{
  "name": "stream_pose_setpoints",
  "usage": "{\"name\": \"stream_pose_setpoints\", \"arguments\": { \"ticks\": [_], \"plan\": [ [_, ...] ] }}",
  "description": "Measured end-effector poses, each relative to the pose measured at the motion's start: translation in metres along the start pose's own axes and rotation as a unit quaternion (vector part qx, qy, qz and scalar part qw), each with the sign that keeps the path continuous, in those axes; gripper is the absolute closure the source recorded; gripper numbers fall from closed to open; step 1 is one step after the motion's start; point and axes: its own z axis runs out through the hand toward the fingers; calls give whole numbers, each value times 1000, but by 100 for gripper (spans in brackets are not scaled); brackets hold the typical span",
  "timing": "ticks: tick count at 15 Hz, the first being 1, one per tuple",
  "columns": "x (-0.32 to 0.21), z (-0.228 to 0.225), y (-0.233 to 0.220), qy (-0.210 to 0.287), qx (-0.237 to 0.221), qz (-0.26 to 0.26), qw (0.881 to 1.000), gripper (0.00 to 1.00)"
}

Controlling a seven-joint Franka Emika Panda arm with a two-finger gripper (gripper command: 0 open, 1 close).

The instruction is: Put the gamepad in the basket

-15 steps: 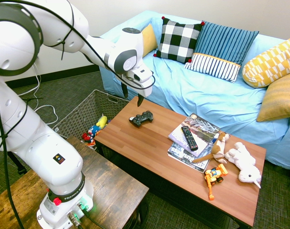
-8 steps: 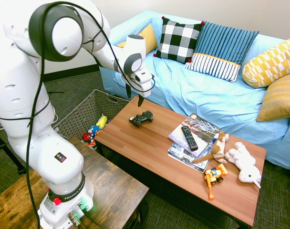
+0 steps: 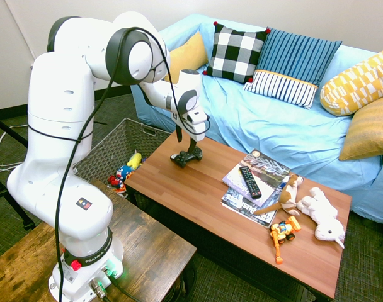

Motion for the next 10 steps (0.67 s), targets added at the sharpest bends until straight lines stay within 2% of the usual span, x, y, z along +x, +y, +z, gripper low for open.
{"name": "stream_pose_setpoints", "arguments": {
  "ticks": [10],
  "plan": [
    [9, 57, -27, 3, -7, 10, 1000, 0]
  ]
}}
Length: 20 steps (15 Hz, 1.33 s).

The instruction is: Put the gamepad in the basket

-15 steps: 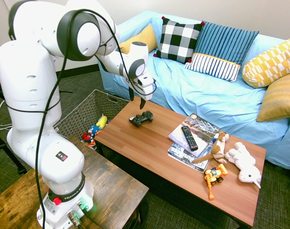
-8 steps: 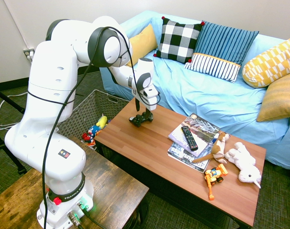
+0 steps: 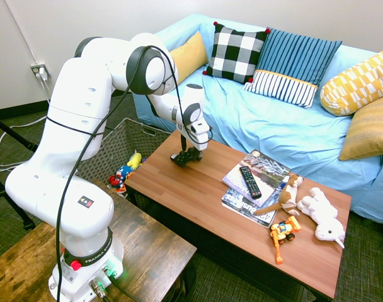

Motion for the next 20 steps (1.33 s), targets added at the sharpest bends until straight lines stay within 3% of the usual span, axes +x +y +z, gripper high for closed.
{"name": "stream_pose_setpoints", "arguments": {
  "ticks": [1, 2, 16, 20],
  "plan": [
    [0, 5, -2, 1, -2, 1, 1000, 0],
    [1, 7, -4, 1, -1, 2, 1000, 100],
    [0, 14, -16, -23, 10, 21, 999, 100],
    [-5, -29, -18, -24, 43, -12, 999, 100]
  ]
}}
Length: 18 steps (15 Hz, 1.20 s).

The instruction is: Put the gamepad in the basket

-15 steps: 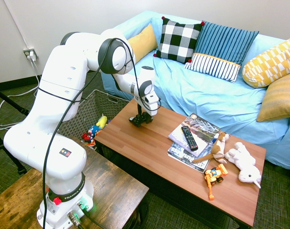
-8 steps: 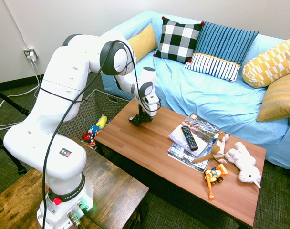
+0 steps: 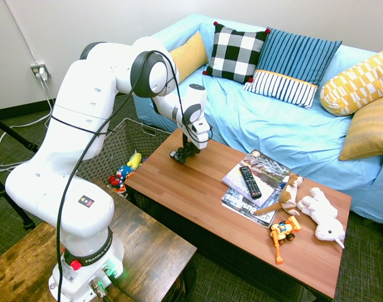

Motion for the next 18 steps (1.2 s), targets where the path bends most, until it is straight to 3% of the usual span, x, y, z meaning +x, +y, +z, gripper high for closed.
{"name": "stream_pose_setpoints", "arguments": {
  "ticks": [6, 11, 14, 18],
  "plan": [
    [-63, -63, -3, -6, 30, -54, 998, 100],
    [-205, -93, -22, 9, 35, -148, 988, 100],
    [-295, -70, -30, 19, 23, -197, 980, 100],
    [-352, 25, -44, 16, -15, -233, 972, 100]
  ]
}}
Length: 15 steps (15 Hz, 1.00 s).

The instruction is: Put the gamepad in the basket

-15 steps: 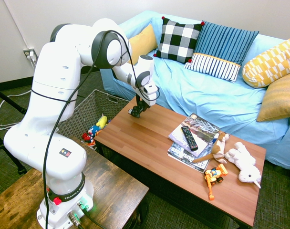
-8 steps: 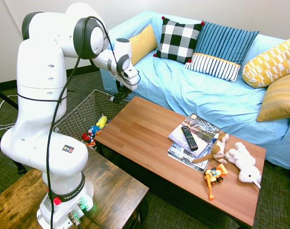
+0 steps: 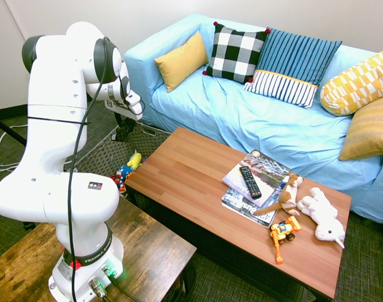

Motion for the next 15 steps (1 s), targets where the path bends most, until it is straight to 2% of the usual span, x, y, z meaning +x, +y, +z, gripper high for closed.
{"name": "stream_pose_setpoints", "arguments": {
  "ticks": [3, 5, 6, 15],
  "plan": [
    [-21, 70, -19, -8, -25, -16, 1000, 100],
    [-33, 98, -29, -9, -38, -24, 999, 100],
    [-36, 106, -34, -7, -42, -28, 999, 0],
    [-12, 96, -51, 2, -58, -27, 998, 0]
  ]
}}
